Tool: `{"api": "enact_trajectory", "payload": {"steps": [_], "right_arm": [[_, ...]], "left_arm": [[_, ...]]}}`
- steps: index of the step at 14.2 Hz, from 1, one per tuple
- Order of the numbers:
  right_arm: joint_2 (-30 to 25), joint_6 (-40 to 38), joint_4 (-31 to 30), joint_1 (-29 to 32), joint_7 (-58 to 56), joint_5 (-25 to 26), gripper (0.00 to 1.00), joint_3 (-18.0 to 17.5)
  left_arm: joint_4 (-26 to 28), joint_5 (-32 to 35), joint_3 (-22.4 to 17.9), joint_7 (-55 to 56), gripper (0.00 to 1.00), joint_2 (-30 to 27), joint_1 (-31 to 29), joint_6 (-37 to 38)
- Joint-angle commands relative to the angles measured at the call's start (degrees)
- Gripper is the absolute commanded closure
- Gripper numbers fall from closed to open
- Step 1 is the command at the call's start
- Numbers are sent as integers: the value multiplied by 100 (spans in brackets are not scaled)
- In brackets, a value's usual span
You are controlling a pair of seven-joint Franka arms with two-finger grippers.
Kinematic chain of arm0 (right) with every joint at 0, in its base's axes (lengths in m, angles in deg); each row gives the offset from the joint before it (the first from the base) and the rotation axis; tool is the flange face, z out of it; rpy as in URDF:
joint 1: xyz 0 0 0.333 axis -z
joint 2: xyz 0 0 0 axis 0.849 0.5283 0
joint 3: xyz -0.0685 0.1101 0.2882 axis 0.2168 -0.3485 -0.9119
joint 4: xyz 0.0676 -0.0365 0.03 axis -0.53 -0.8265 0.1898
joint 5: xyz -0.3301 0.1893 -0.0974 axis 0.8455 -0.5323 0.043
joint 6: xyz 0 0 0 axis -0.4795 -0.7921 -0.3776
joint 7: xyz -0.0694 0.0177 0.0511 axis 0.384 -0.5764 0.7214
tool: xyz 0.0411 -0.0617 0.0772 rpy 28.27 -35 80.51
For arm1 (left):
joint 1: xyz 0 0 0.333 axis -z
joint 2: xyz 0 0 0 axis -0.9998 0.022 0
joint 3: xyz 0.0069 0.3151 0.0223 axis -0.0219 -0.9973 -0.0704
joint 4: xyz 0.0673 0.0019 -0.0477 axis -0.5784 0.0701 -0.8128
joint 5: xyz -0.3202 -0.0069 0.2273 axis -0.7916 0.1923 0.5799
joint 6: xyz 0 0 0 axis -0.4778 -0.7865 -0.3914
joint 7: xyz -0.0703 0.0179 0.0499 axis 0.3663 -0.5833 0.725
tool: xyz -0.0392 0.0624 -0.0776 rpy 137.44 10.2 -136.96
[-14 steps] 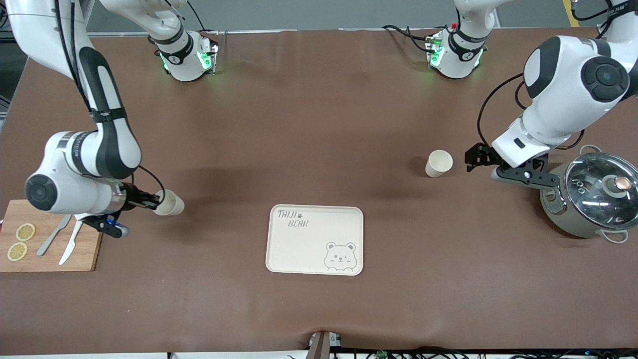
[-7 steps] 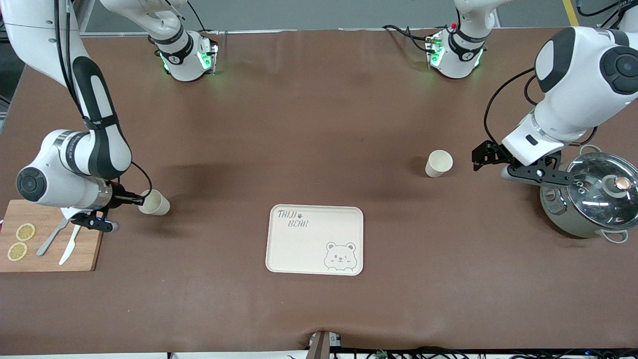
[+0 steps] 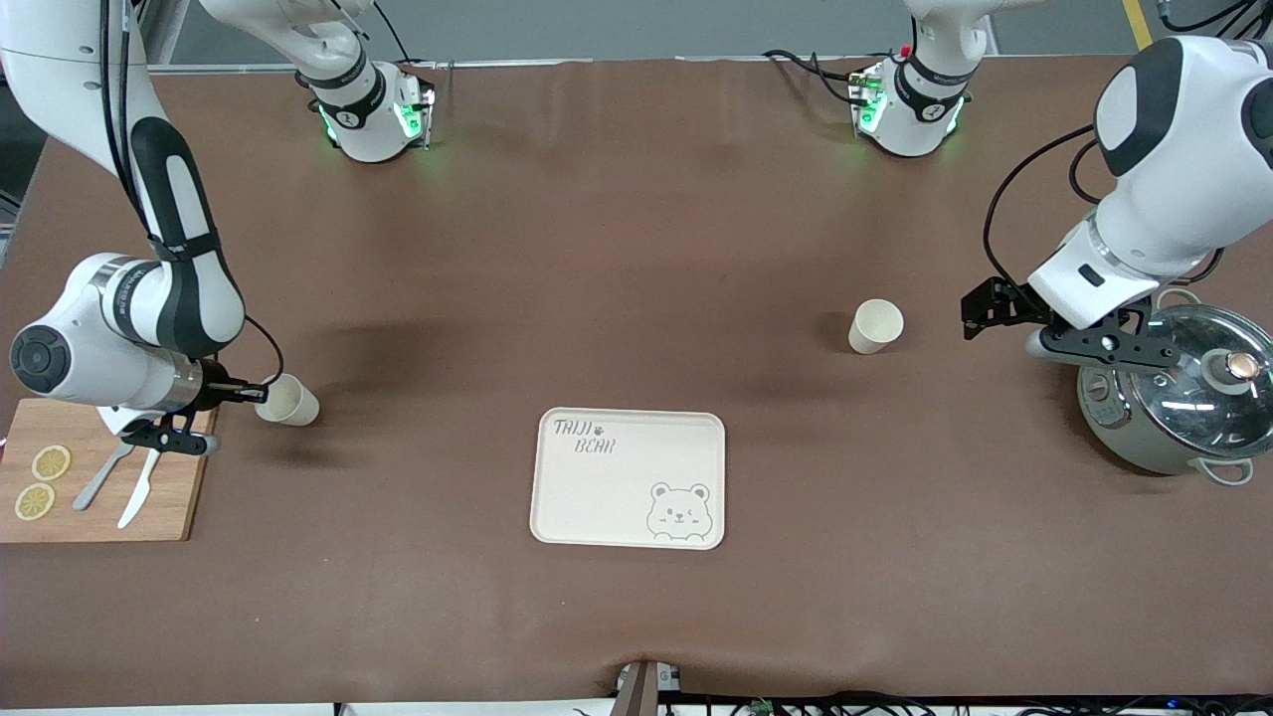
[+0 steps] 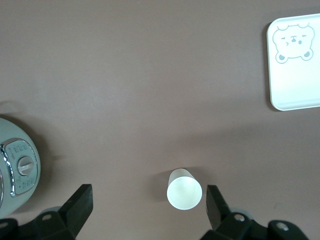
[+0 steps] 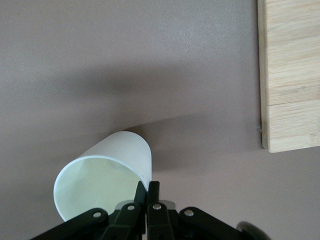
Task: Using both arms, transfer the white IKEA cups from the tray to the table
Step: 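Lower the held cup onto the table beside the cutting board, then open the right gripper and raise it away from the cup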
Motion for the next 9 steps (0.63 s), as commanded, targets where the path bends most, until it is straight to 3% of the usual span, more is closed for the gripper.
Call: {"api": "enact_trajectory", "payload": {"steps": [1, 4, 6, 7, 9], "right_arm": [[-131, 89, -168, 43, -69, 19, 100, -44], [-87, 106, -159, 52, -69, 19, 99, -44], [9, 316, -167, 43, -69, 11, 92, -53], [19, 300, -176, 51, -69, 11, 86, -44], [19, 265, -168, 52, -60, 11, 60, -53]], "left_arm": [[-160, -86, -395, 139, 0, 63, 471, 166], [-160, -94, -632, 157, 0, 45, 718, 166], [-203, -95, -747, 201, 0, 45, 824, 166], [-239, -95, -747, 184, 0, 63, 824, 166], [-274, -86, -756, 192, 0, 63, 824, 157]]}}
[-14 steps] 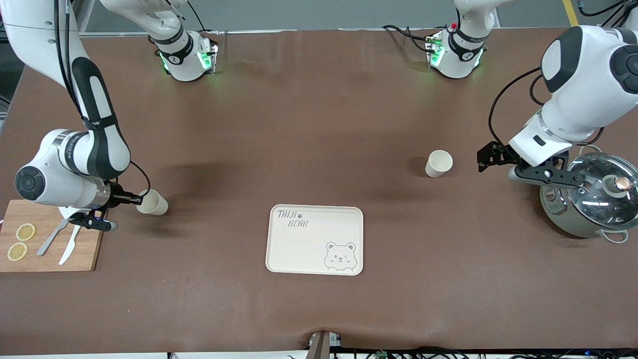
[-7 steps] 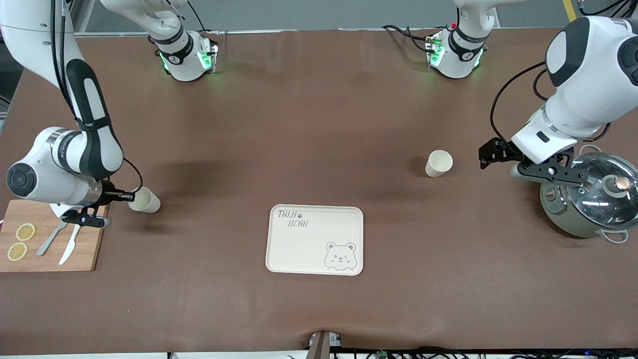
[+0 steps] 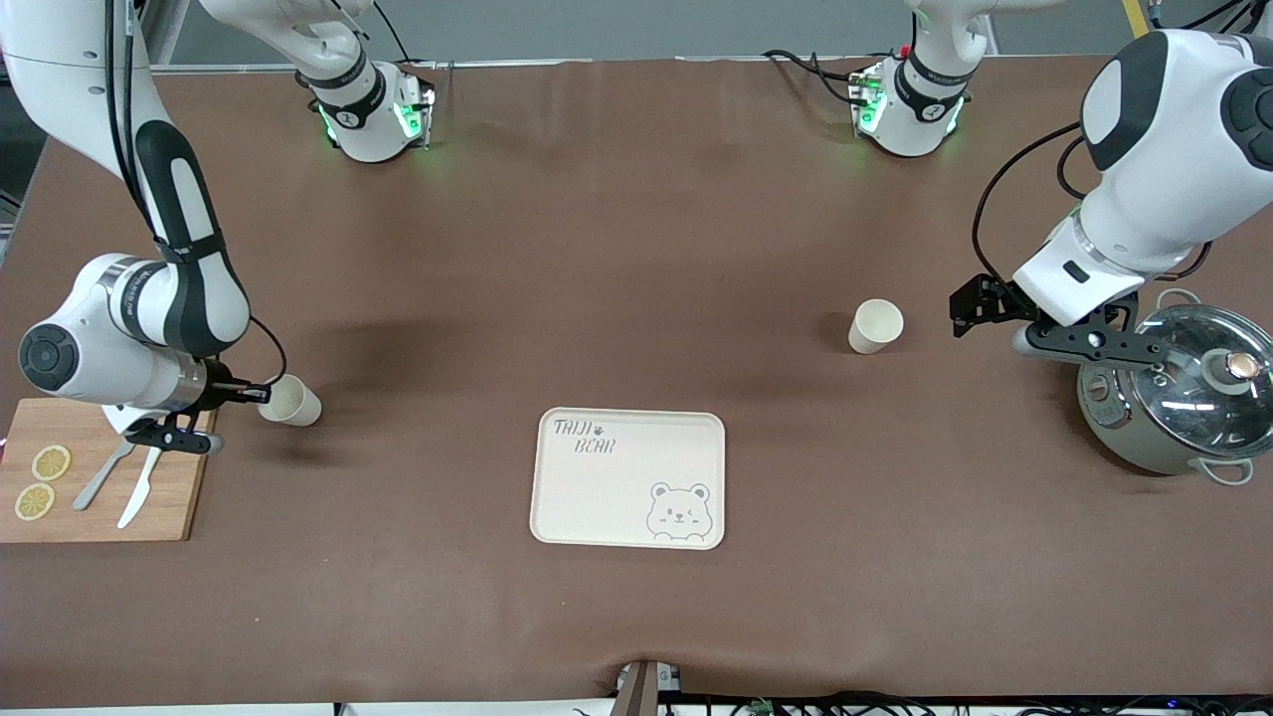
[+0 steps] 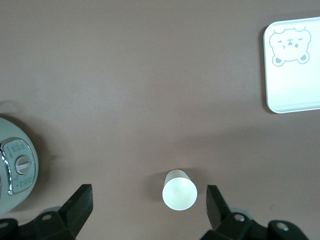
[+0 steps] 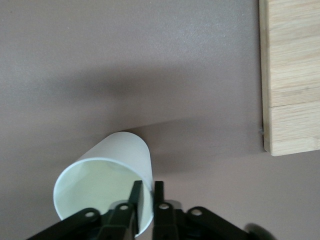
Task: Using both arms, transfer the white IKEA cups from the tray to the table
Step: 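Open the right gripper and raise it away from the cup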
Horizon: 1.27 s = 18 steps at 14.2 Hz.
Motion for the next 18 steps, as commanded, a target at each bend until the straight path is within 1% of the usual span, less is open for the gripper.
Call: {"api": "enact_trajectory", "payload": {"steps": [1, 3, 4, 9, 11, 13, 14, 15, 17, 18], "right_arm": [[-31, 55, -60, 43, -40, 2, 47, -47], [-49, -76, -34, 8, 30, -7, 0, -38], [-49, -208, 18, 25, 39, -7, 0, -38], [-119, -472, 89, 34, -14, 54, 0, 6], [-93, -901, 360, -1, 30, 168, 0, 67], [-84, -1647, 659, -9, 74, 597, 0, 50], [-75, -1668, 678, -44, 301, 678, 0, 41], [-67, -1755, 809, -45, 503, 670, 0, 32], [-49, -2070, 1125, -10, 479, 644, 0, 24], [-32, -2377, 1448, -10, 487, 617, 0, 24]], "left_arm": [[-296, -77, -84, 71, 0, 69, 81, 126], [-516, -86, -171, 80, 0, 87, 81, 126], [-630, -94, -259, 62, 0, 139, 89, 126], [-657, -24, -260, -17, 0, 219, 90, 126], [-666, -42, -251, -17, 0, 228, 90, 126], [-666, -42, -242, -17, 0, 228, 81, 126], [-666, -42, -242, -17, 0, 236, 81, 126], [-666, -42, -242, -17, 0, 236, 72, 126], [-666, -51, -242, -17, 0, 228, 63, 126], [-675, -51, -242, -26, 0, 236, 54, 126]]}}
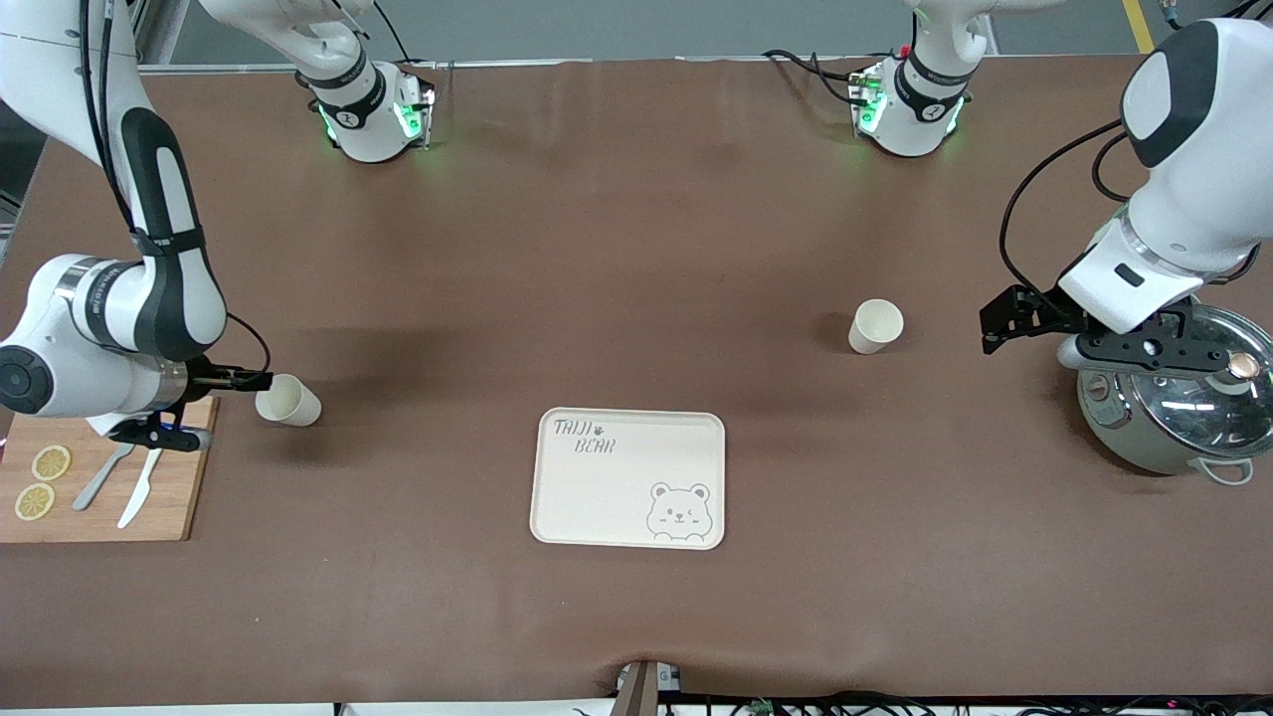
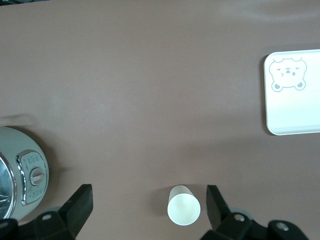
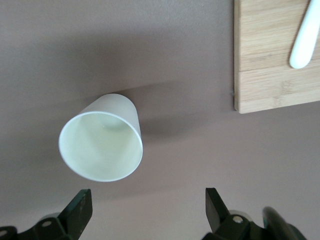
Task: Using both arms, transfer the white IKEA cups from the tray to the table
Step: 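Open the right gripper and raise it away from the cup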
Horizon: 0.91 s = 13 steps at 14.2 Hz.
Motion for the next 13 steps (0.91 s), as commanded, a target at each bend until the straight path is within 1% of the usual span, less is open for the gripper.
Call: {"api": "enact_trajectory", "payload": {"steps": [1, 3, 7, 10, 12, 13], "right_arm": [[73, -932, 846, 42, 148, 47, 0, -26], [301, -1602, 1568, 104, 148, 11, 0, -25], [346, -2297, 2079, -80, 148, 318, 0, -52], [329, -3044, 2860, -186, 157, 302, 0, -61], [259, -3379, 3300, -203, 175, 267, 0, -96], [206, -3545, 3406, -186, 175, 292, 0, -235]], "left_arm": [[-168, -59, -35, -50, 0, 60, 14, 122], [-168, -50, -35, -42, 0, 60, 14, 122], [-168, -50, -35, 46, 0, 60, 40, 122], [-168, -33, -35, 11, 0, 60, 66, 122], [-168, 2, -27, -6, 0, 60, 75, 130], [-159, 2, -27, -6, 0, 69, 75, 130]]}}
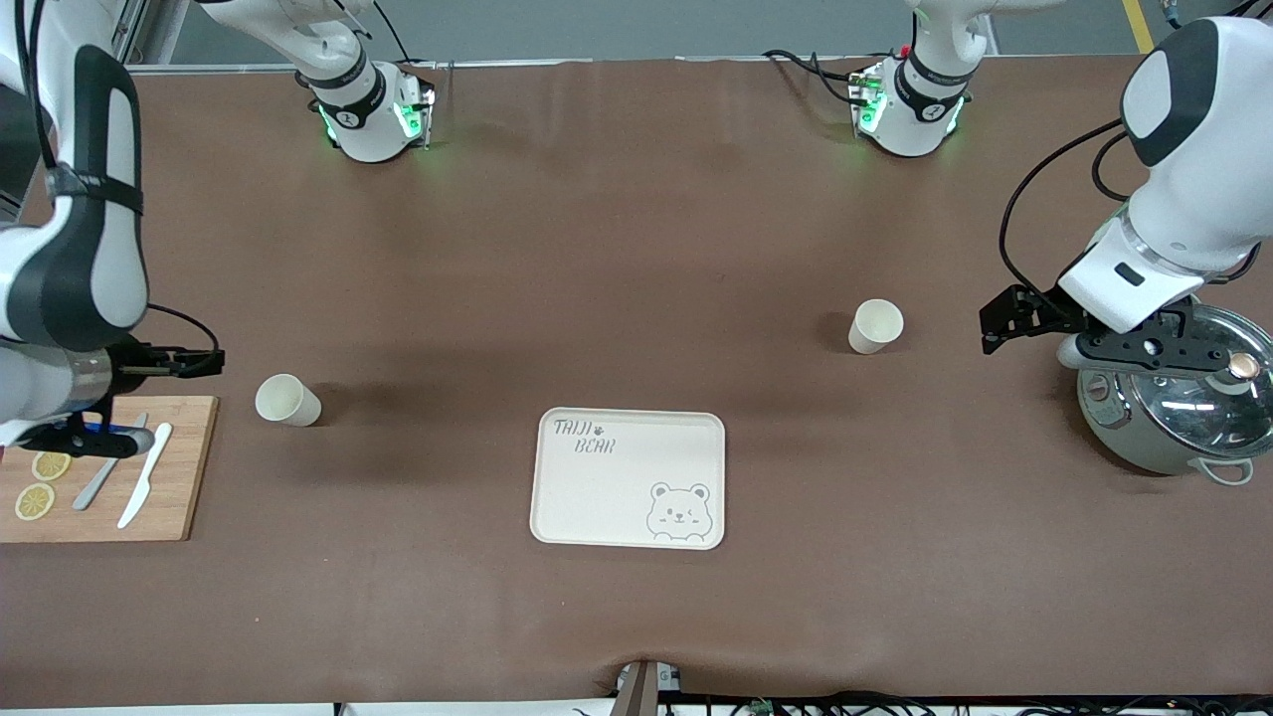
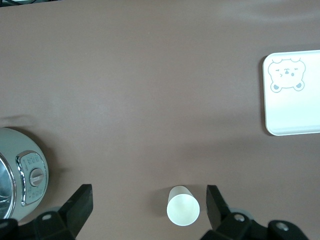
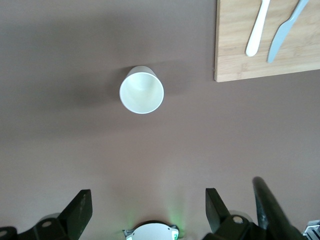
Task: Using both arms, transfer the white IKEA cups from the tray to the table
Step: 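Open the right gripper and raise it away from the cup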
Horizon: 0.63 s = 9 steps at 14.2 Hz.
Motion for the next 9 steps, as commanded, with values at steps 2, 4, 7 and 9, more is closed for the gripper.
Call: {"api": "enact_trajectory", "payload": {"steps": [2, 4, 7, 9], "right_arm": [[-353, -454, 486, 210, 63, 34, 0, -415], [-495, -410, 486, 219, 37, -220, 0, -407], [-759, -375, 416, 332, 28, -213, 0, -555], [-987, -375, 302, 640, -356, -247, 0, -819]], "left_arm": [[-145, 11, -17, -119, 0, 67, 50, 252], [-145, 20, -17, -278, 0, 67, 50, 358], [-145, 55, -8, -304, 0, 67, 50, 499], [-145, 55, -8, -304, 0, 67, 59, 525]]}}
